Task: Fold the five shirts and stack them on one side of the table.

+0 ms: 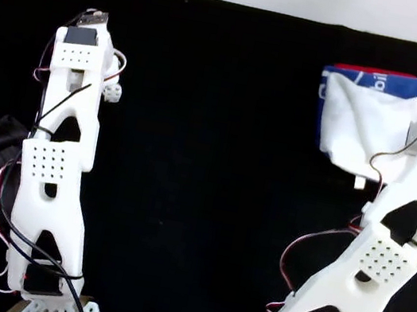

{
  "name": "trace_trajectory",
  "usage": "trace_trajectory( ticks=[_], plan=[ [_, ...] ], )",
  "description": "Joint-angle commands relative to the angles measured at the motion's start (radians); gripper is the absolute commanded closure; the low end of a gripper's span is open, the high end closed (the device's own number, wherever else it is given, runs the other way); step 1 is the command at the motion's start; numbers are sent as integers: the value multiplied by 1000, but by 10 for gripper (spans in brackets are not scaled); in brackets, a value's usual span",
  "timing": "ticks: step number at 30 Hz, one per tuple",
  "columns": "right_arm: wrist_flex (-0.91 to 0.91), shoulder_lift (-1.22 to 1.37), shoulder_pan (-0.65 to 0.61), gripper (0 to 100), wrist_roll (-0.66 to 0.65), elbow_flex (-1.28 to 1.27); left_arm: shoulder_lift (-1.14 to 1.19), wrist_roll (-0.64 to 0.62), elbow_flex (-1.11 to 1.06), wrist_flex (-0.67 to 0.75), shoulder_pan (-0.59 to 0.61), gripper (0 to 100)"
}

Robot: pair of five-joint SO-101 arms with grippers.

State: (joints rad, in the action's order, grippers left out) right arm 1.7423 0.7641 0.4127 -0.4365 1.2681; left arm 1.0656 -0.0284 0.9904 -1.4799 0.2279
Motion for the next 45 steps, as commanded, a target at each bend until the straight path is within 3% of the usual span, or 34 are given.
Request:
trace_trajectory(
  ticks=[1,5,11,32,39,45],
  plan=[
    [22,-99,-47,804,0,82,2,-8,2,18,-7,983],
    [22,-176,-124,804,37,42,2,-8,2,18,-7,983],
    [19,-231,-211,804,35,-243,2,-8,2,18,-7,983],
    [-272,-228,-124,805,35,-584,2,-8,2,18,-7,983],
    [-292,-236,-99,981,35,-522,2,-8,2,18,-7,983],
    [-222,-231,-104,993,35,-344,2,-8,2,18,-7,983]
  ],
)
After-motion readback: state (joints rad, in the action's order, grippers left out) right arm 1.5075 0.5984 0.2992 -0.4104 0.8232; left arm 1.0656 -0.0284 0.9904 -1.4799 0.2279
